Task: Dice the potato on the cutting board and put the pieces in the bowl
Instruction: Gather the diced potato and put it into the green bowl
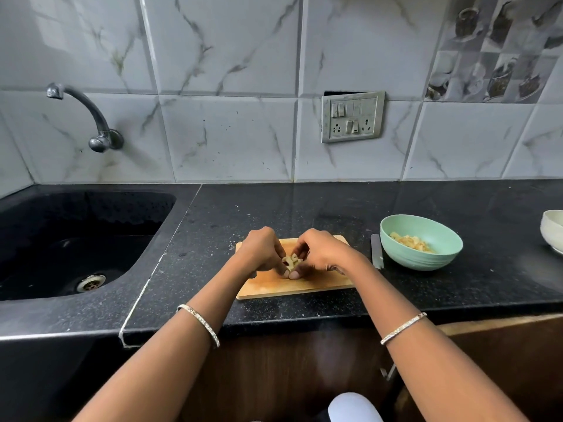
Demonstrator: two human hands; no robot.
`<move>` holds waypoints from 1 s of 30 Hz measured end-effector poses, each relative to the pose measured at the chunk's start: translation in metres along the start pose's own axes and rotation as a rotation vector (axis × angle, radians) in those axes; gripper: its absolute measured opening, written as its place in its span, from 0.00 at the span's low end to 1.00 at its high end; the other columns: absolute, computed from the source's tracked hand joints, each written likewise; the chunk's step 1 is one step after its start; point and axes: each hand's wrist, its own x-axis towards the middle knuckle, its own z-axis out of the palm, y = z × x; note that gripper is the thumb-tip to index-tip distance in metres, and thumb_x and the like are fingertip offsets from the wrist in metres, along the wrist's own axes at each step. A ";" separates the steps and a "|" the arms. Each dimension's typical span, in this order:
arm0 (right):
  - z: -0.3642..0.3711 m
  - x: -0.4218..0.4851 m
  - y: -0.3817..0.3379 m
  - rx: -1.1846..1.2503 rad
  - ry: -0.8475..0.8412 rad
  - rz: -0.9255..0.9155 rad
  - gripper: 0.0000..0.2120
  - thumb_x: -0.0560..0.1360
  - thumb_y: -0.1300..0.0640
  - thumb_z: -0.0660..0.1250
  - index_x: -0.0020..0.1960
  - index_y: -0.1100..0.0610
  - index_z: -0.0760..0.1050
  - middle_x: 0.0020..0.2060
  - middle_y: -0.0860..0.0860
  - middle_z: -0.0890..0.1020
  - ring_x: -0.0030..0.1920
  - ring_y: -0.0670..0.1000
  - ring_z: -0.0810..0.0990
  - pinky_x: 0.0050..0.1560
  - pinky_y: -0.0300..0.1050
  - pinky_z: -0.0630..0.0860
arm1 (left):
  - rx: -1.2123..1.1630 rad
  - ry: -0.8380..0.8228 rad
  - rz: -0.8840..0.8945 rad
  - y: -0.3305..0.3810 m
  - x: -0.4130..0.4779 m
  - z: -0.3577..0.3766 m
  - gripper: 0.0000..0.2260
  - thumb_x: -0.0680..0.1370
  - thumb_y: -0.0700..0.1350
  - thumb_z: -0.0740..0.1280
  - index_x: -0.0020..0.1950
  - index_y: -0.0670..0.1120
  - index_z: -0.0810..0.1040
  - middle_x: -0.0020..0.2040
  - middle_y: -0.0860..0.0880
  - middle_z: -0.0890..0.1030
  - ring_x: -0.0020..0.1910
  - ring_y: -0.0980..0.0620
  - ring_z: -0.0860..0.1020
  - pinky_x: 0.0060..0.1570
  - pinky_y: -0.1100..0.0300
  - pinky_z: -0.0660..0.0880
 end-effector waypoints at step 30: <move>-0.006 0.014 -0.001 0.079 -0.060 0.040 0.14 0.62 0.53 0.83 0.46 0.53 0.87 0.43 0.50 0.87 0.50 0.52 0.84 0.48 0.48 0.80 | -0.475 -0.216 -0.071 -0.011 0.012 -0.009 0.14 0.66 0.29 0.77 0.49 0.33 0.82 0.41 0.40 0.85 0.40 0.48 0.84 0.46 0.57 0.83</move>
